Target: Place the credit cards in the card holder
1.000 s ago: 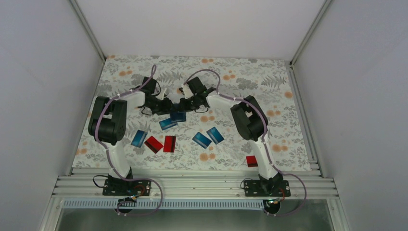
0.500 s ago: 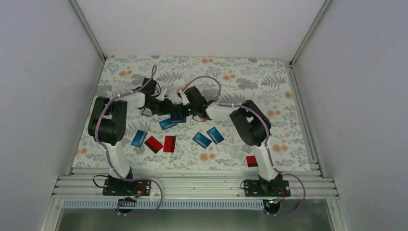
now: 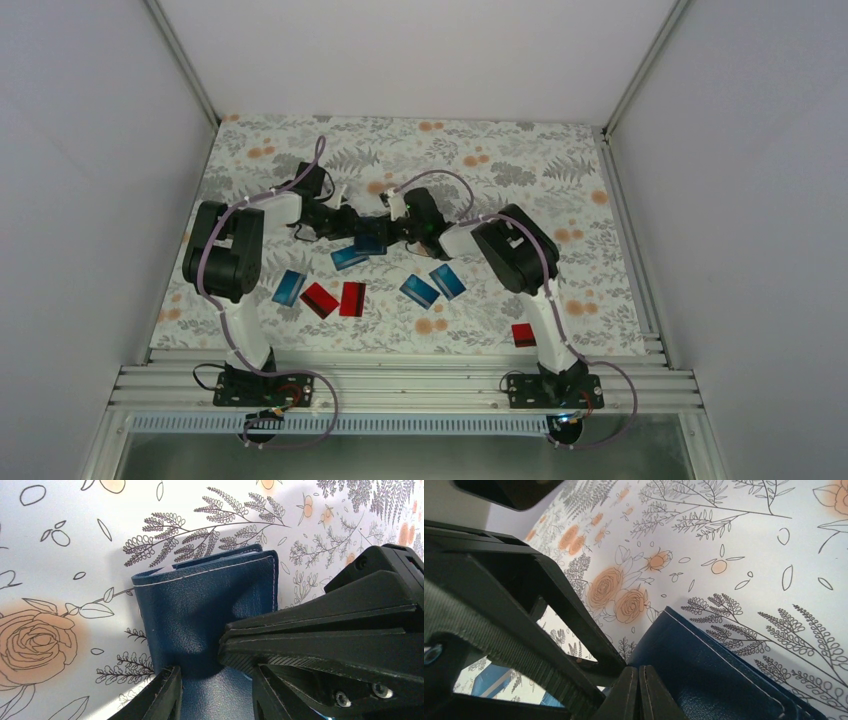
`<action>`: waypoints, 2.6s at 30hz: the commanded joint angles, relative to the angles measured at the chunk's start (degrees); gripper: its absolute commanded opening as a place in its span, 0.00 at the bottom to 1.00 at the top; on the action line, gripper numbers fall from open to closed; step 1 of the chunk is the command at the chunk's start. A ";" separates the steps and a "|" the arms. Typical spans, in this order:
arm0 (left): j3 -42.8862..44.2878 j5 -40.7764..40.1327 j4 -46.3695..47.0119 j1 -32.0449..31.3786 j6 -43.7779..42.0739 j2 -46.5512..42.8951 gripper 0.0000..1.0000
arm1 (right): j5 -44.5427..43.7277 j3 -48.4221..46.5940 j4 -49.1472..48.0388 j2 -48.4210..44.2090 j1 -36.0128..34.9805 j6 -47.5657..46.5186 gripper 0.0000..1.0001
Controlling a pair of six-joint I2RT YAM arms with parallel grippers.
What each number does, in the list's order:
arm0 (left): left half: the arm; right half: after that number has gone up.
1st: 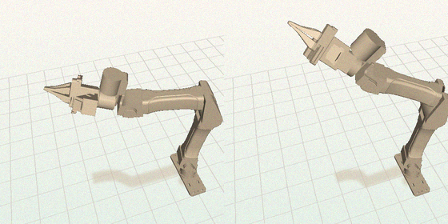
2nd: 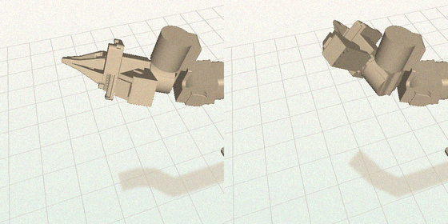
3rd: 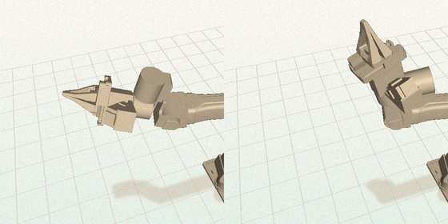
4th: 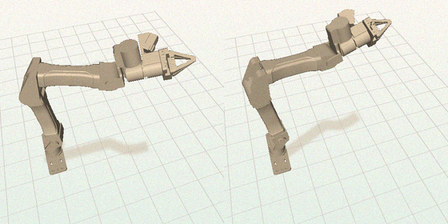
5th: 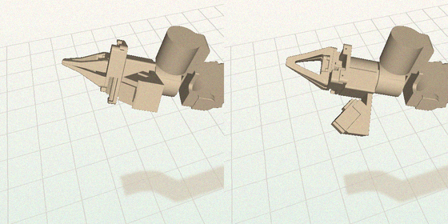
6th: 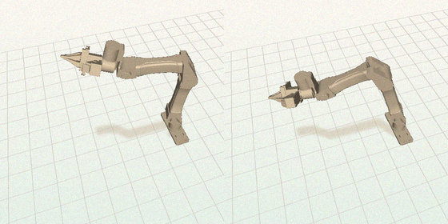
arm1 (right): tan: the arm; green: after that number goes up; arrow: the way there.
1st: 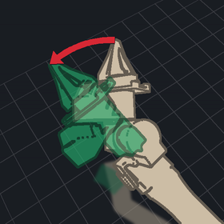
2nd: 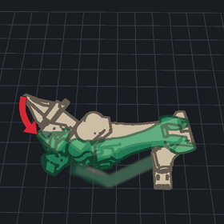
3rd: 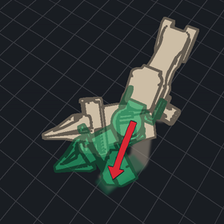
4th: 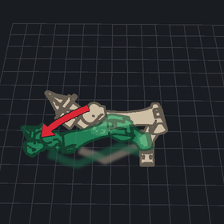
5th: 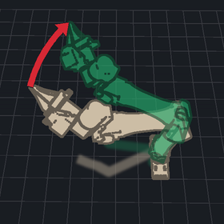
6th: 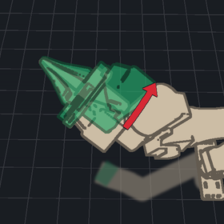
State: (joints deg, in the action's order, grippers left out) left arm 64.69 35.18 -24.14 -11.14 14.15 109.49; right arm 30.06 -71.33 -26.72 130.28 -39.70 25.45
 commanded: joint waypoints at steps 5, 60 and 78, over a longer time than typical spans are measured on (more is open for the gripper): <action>-2.80 -7.96 0.01 -1.12 -0.60 3.15 0.37 | 7.11 14.01 15.12 12.30 -5.01 3.15 0.04; -1.80 -29.50 2.04 9.28 -0.41 -22.78 0.85 | -37.40 -12.78 52.92 -29.56 11.78 -7.92 1.00; -43.07 -41.42 60.47 9.99 -16.19 -34.31 0.81 | -37.13 37.57 5.16 -49.64 37.32 -16.18 1.00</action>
State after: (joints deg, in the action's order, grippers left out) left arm 26.02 -4.71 18.04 -1.32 2.24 73.82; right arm -10.63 -39.48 -5.67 78.85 -5.65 13.61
